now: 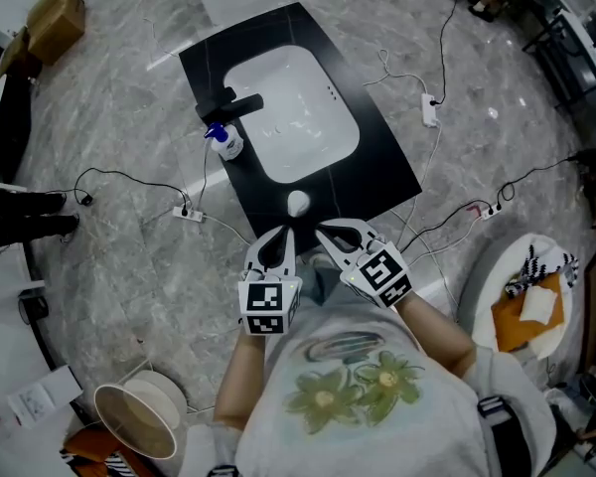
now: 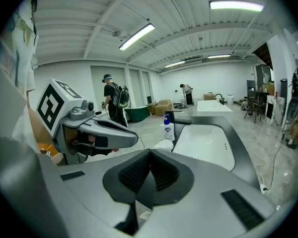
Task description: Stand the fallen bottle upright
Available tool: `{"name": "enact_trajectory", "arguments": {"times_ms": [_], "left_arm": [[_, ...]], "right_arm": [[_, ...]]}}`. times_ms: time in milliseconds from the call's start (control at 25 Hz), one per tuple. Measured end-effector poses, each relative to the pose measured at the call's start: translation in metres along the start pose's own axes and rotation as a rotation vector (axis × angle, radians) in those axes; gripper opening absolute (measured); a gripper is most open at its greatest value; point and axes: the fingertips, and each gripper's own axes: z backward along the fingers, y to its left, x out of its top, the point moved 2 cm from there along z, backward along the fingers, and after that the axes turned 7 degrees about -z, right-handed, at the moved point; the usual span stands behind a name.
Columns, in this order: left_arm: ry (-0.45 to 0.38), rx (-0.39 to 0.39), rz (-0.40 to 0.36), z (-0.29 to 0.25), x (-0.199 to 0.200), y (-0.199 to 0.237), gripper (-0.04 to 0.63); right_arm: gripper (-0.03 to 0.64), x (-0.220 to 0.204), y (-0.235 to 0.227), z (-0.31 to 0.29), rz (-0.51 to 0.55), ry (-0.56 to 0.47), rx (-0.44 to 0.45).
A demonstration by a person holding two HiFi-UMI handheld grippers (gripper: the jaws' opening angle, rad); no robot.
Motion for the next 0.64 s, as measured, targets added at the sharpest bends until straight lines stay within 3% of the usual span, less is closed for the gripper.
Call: {"name": "enact_trajectory", "arguments": {"times_ms": [640], "left_arm": [[-0.004,0.001,0.007,0.003,-0.0032,0.0043,0.015]], "right_arm": [[0.04,-0.002,0.0024,-0.0067,-0.011,0.003,-0.009]]}}
